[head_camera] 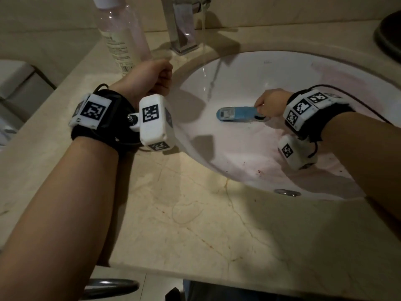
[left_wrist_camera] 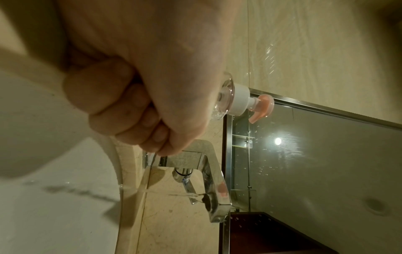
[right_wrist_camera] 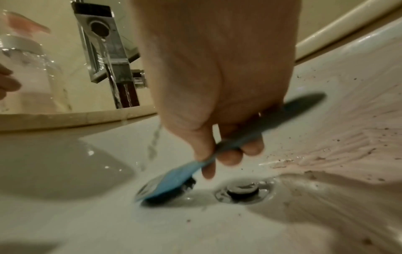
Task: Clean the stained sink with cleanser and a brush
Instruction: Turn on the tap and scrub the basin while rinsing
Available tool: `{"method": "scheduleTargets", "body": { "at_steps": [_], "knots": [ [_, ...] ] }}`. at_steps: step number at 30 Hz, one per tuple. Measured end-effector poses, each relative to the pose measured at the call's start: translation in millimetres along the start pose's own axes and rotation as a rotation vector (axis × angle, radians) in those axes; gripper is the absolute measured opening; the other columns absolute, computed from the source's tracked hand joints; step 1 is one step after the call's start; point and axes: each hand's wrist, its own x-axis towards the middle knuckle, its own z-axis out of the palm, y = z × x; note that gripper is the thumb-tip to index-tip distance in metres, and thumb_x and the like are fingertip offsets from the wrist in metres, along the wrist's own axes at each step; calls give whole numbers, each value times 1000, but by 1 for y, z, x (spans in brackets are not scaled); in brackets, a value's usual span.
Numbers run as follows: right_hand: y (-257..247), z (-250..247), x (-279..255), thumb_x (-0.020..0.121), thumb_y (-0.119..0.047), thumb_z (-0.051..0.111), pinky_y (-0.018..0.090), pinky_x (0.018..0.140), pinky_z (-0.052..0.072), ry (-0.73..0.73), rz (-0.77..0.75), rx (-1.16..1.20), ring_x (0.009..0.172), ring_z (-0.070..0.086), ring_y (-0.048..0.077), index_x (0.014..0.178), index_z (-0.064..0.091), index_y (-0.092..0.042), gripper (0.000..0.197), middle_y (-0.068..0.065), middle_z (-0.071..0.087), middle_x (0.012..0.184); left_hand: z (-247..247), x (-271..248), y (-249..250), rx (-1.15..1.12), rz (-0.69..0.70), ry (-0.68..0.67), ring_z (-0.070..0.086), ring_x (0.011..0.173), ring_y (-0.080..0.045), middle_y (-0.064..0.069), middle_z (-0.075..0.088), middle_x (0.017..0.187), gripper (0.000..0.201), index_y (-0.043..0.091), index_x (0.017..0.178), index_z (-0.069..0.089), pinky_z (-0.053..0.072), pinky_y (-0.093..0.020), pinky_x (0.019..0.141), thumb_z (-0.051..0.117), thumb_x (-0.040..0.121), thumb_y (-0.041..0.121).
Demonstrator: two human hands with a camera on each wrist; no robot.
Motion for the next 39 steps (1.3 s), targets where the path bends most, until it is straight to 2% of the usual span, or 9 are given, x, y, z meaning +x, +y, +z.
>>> {"method": "scheduleTargets", "body": {
  "at_steps": [4, 7, 12, 17, 22, 25, 30, 36, 39],
  "knots": [
    [-20, 10, -6, 93, -13, 51, 15, 64, 45, -193, -249, 188, 56, 57, 2, 113, 68, -15, 26, -4, 64, 72, 1, 0, 0, 18, 6, -3, 24, 24, -2, 12, 28, 33, 40, 19, 59, 24, 19, -11, 25, 32, 99, 15],
    [-43, 20, 2, 93, -14, 50, 6, 55, 40, -82, -328, 166, 54, 58, -3, 113, 67, -11, 26, 4, 63, 77, 0, 1, 0, 17, -1, -13, 23, 24, -2, 12, 28, 33, 42, 19, 59, 23, 18, -11, 24, 32, 100, 18],
    [-40, 15, 23, 95, -16, 45, 34, 88, 45, 246, -82, 150, 105, 58, 34, 116, 63, -9, 28, 19, 63, 114, 0, 2, 1, 51, -2, -27, 21, 24, -1, 13, 26, 34, 41, 19, 59, 22, 17, -11, 24, 30, 99, 16],
    [14, 29, 47, 88, -18, 53, 40, 83, 50, 134, 215, -20, 89, 61, 32, 101, 59, 0, 23, 20, 62, 112, 2, 0, 2, 73, 1, -25, 21, 24, -1, 13, 25, 34, 40, 19, 59, 21, 18, -11, 24, 29, 98, 15],
    [8, 20, 28, 89, -18, 54, 23, 61, 43, 127, 116, 288, 64, 54, 16, 97, 64, -17, 13, 0, 58, 77, 3, -2, 2, 89, 18, -5, 23, 24, -2, 12, 26, 33, 40, 20, 59, 22, 19, -10, 24, 30, 98, 15],
    [-7, 15, 15, 90, -21, 57, 20, 60, 47, -137, -116, 285, 52, 58, 6, 91, 71, -17, 15, -5, 64, 55, 3, -1, 2, 92, 16, -10, 22, 25, -2, 12, 26, 34, 40, 20, 60, 22, 19, -11, 24, 30, 98, 14],
    [-14, 10, 3, 65, -35, 75, 23, 65, 50, -863, -232, 389, 60, 60, 13, 97, 75, -16, 37, 2, 67, 61, 3, -2, 2, 96, 33, -10, 22, 26, -2, 13, 25, 35, 39, 20, 60, 21, 19, -11, 25, 29, 98, 13],
    [-12, 6, 0, 90, -13, 59, 2, 55, 41, -182, -291, 230, 54, 55, 1, 112, 69, -12, 25, -11, 69, 61, 3, -3, 2, 65, 7, -32, 23, 25, -3, 10, 27, 34, 41, 21, 60, 21, 19, -10, 25, 30, 101, 22],
    [-16, -5, -10, 91, -7, 56, 5, 50, 39, -427, -304, 139, 49, 50, 1, 120, 63, -14, 31, -7, 65, 58, 3, -4, 1, 68, 9, -39, 25, 25, -3, 10, 27, 34, 41, 21, 61, 21, 20, -10, 26, 29, 101, 22]
  ]
}}
